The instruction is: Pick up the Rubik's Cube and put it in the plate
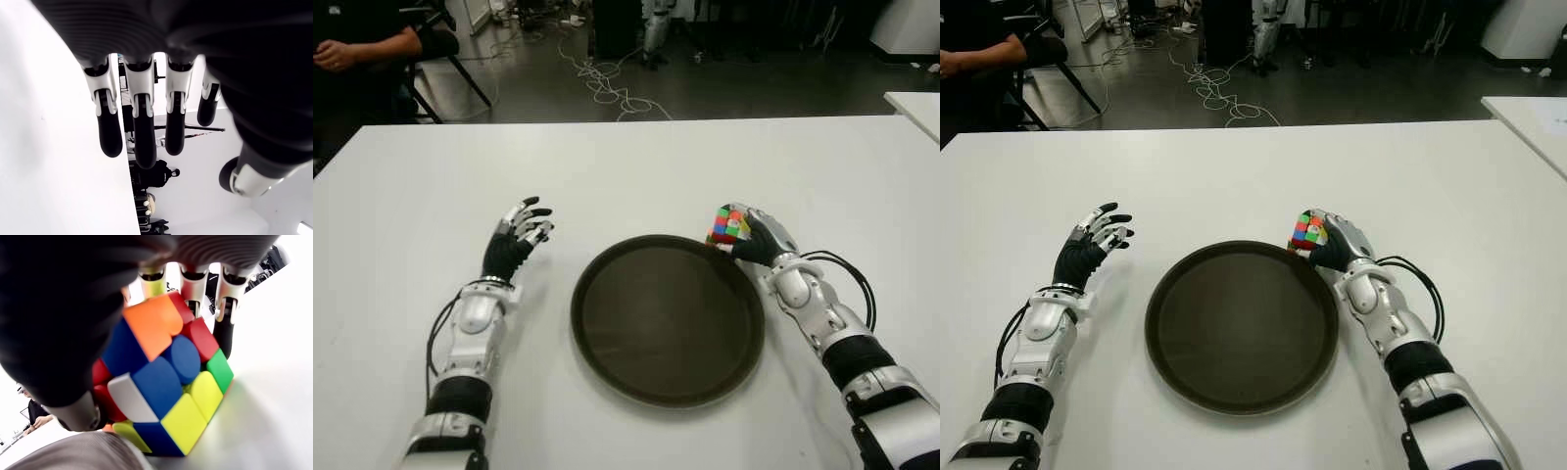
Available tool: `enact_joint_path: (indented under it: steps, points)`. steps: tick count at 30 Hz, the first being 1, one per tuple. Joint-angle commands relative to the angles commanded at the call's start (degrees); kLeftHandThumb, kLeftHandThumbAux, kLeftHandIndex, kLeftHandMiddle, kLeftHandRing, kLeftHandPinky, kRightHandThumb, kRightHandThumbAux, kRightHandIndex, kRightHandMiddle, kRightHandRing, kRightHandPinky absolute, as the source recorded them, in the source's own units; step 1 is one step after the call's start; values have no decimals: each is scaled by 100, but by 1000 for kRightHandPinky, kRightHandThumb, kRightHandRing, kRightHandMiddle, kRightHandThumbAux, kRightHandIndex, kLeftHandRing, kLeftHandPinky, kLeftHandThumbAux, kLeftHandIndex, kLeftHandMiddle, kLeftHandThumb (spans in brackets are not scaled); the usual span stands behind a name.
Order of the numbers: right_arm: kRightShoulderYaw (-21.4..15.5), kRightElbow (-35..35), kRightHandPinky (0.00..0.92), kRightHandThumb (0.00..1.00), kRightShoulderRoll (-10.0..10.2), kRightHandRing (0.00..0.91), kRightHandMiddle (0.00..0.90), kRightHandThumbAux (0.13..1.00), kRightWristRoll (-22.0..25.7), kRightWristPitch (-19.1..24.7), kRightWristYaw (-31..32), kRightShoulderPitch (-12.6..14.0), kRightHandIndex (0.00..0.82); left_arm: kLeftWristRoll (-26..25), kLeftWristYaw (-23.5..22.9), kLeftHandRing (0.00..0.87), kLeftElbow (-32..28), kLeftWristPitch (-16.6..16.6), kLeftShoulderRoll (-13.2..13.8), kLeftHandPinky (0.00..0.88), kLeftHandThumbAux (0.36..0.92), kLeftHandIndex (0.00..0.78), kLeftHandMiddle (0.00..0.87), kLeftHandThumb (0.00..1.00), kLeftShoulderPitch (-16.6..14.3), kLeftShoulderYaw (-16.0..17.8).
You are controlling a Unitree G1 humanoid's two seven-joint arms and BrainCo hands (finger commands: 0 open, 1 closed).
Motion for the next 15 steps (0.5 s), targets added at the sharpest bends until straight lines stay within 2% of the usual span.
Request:
enact_joint_path:
  steps: [15]
  points:
    - [-16, -5, 706, 682, 16, 734, 731, 739, -11, -2, -71, 2, 429, 30, -20, 341, 4, -17, 20, 367, 626, 168, 291, 627, -10, -16]
